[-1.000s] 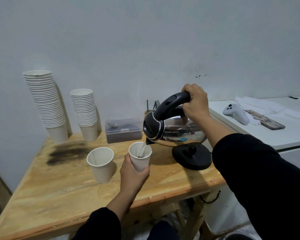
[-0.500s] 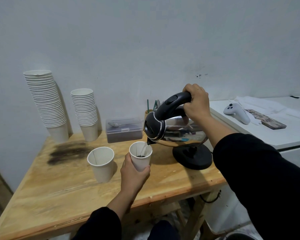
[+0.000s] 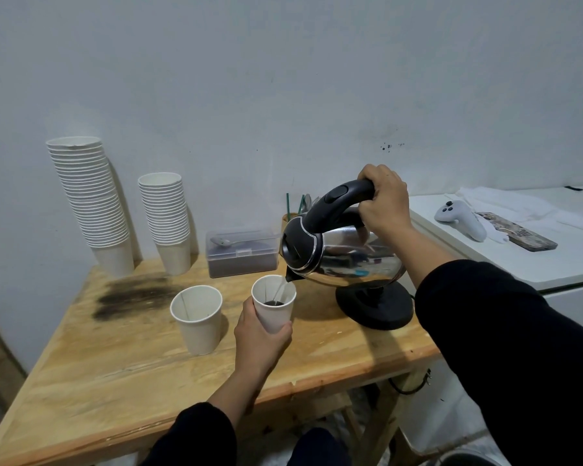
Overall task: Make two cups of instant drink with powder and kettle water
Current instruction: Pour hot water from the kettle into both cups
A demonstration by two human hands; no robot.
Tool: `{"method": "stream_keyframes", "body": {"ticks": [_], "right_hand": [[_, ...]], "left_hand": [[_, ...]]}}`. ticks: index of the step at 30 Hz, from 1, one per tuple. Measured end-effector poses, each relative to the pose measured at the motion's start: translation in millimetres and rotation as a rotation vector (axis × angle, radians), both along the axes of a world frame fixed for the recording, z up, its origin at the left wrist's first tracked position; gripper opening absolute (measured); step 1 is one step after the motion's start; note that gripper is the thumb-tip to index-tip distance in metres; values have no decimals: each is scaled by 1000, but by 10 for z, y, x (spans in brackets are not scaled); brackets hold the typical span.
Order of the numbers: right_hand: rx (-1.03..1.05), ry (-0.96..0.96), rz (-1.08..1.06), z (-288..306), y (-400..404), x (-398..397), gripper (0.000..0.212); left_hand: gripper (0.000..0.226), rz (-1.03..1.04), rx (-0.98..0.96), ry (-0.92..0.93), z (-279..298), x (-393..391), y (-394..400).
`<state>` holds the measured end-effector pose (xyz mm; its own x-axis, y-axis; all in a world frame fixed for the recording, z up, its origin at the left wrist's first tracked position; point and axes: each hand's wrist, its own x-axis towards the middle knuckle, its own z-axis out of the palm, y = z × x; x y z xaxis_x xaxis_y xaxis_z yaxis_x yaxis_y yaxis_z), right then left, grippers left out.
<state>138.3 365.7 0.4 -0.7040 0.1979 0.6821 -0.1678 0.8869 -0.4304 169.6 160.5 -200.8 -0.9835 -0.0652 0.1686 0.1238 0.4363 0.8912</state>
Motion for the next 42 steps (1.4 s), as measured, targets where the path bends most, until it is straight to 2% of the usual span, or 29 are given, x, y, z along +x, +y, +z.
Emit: {"method": "stream_keyframes", "body": {"ticks": [13,21,28,32,36,38,42], "right_hand": [[-168,-17,-36,-14,112,42,33],[-292,-31,-75,48,128,88,28],[-339,-16,-84,158,61,77,25],[-322,-14,-77,215,-22,59,24],[-324,-14,-48,257,-144,20,26],[-321,-18,-37,269,-212,-9,26],[-327,-15,21,284,-366,-100,26]], "left_hand": [[80,-2,23,0,24,31,-6],[91,-41,20,-25,57,93,-39],[81,-72,-42,-42,-9,345,-267],[65,14,52,-47,-49,556,-465],[32,188,49,36,-14,720,-656],[33,275,32,115,42,727,-729],[54,401,18,189,130,566,-886]]}}
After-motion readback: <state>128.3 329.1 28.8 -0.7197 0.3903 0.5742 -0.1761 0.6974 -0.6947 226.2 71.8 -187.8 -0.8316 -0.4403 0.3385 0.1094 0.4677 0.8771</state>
